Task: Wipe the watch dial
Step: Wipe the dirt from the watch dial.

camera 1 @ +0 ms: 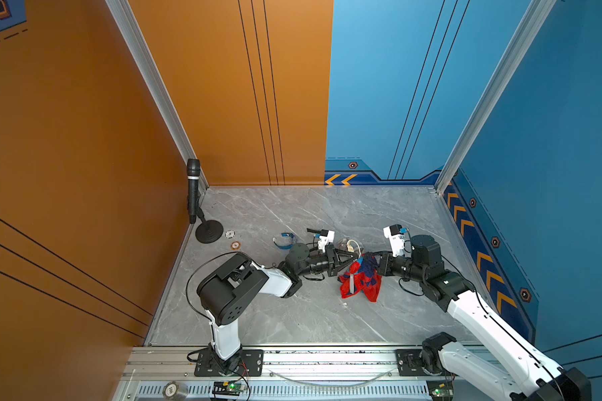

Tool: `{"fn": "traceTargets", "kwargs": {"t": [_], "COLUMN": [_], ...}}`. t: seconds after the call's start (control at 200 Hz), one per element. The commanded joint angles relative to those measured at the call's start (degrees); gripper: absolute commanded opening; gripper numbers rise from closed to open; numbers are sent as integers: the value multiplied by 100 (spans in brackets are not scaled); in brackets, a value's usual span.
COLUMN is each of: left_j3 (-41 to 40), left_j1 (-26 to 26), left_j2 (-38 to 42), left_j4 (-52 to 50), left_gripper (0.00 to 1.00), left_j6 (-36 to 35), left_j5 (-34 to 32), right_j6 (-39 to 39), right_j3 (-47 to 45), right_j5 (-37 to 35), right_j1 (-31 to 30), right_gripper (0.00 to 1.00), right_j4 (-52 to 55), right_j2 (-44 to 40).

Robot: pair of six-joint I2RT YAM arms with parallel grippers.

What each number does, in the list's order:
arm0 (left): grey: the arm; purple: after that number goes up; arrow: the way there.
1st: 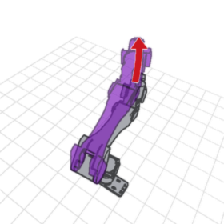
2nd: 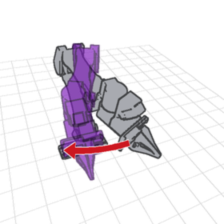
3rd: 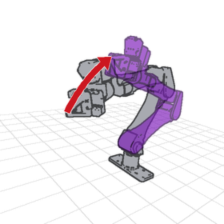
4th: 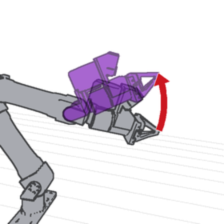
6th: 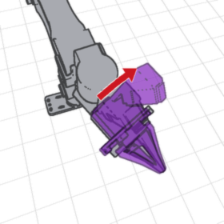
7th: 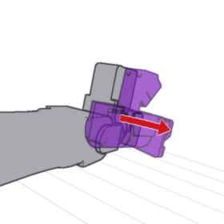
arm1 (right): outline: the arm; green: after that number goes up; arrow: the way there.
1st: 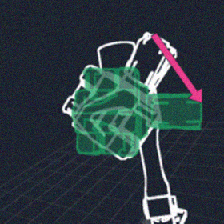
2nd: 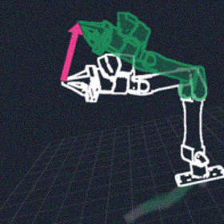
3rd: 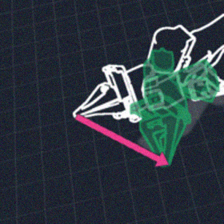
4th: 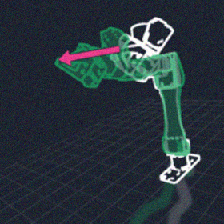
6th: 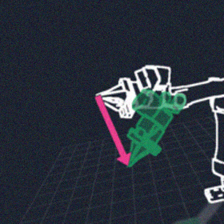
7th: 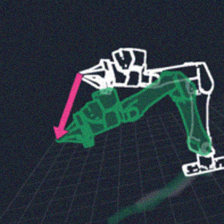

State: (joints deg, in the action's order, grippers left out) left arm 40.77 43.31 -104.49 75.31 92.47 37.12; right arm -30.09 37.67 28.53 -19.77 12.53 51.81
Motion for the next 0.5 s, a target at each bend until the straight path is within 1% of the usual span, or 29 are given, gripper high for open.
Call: {"fn": "traceTargets", "kwargs": {"t": [0.0,0.2,0.406,0.496], "left_j3": [176,103,-34,-16], "left_j1": [116,61,-85,-89], "left_j2": [51,85,184,201], "left_j4": [522,533,535,529], "left_gripper": [0,0,0,0], "left_j6": [77,78,85,98], "left_j5": [432,453,454,455], "right_j6": [34,1,173,143], "right_j3": [-76,26,184,197], "right_j5": [-23,-66,-450,-186], "right_j1": [180,281,322,305], "right_gripper": [0,0,0,0], "right_j4": [92,385,1023,1019], "right_j2": [-207,-579,-1218,-1201]}}
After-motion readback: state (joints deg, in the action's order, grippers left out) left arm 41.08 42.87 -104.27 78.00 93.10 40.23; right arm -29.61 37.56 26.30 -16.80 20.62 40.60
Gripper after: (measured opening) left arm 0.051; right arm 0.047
